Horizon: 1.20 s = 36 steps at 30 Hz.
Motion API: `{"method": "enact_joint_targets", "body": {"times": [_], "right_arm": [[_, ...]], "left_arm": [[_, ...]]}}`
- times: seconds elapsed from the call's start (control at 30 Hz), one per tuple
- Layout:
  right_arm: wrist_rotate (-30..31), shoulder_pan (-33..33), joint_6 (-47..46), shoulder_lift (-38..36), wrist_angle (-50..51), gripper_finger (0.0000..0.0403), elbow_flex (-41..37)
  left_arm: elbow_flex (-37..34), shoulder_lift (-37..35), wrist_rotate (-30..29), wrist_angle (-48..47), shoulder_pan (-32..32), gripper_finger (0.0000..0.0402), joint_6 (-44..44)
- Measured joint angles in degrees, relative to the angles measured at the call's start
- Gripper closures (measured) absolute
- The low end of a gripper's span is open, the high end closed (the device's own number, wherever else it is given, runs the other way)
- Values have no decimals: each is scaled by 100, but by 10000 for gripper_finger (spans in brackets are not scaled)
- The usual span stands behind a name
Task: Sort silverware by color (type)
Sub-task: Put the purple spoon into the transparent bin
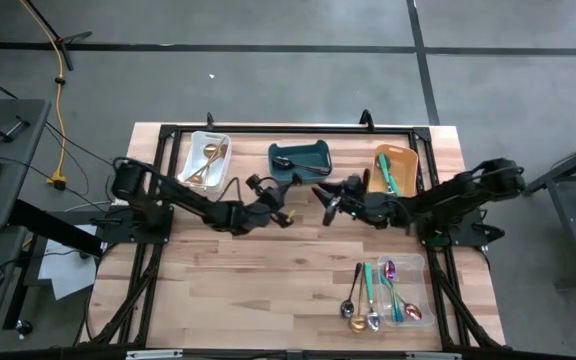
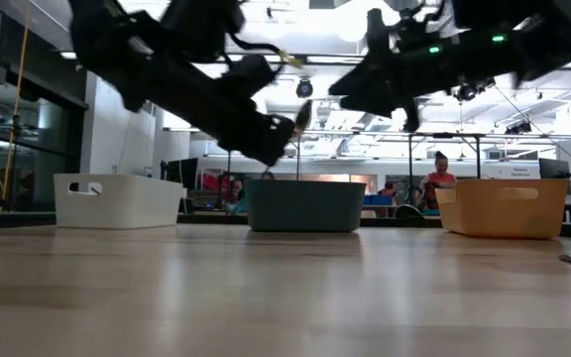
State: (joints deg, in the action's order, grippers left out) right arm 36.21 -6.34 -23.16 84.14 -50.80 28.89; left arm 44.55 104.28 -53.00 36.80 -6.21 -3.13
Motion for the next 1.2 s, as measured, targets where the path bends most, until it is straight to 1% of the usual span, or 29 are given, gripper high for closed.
{"method": "enact_joint_targets", "body": {"times": [0.1, 0.13, 0.2, 0.37, 0.4, 0.53, 0.6, 0.77, 0.87, 1.1, 1.17, 1.2], "right_arm": [[-1, 49, 343, 331, 9, 279, 323], [-6, 51, 408, 411, 37, 279, 427], [69, 49, 488, 494, 170, 279, 588], [842, 49, 520, 553, 657, 279, 792], [879, 57, 490, 584, 727, 279, 846], [820, 142, 101, 593, 1159, 279, 904], [741, 189, -63, 593, 1199, 279, 906], [139, 271, -140, 593, 1178, 279, 908], [93, 324, -245, 593, 1246, 279, 908], [22, 333, -247, 593, 1333, 281, 908], [27, 336, -245, 593, 1339, 293, 908], [28, 336, -234, 593, 1339, 305, 908]], "left_arm": [[260, 291, -36, 62, 57, 401, -188], [300, 352, 26, 62, 62, 401, -246], [332, 441, -49, 8, 64, 401, -360], [350, 463, -134, 29, 17, 401, -355], [350, 463, -161, 2, 2, 401, -357], [355, 463, -198, 94, -51, 401, -317], [355, 463, -162, 165, -66, 401, -310], [353, 458, 0, 309, -74, 401, -311], [355, 458, 164, 415, -112, 401, -298], [355, 458, 165, 690, -209, 401, -443], [355, 458, 171, 690, -205, 401, -451], [355, 458, 175, 690, -202, 400, -454]]}}
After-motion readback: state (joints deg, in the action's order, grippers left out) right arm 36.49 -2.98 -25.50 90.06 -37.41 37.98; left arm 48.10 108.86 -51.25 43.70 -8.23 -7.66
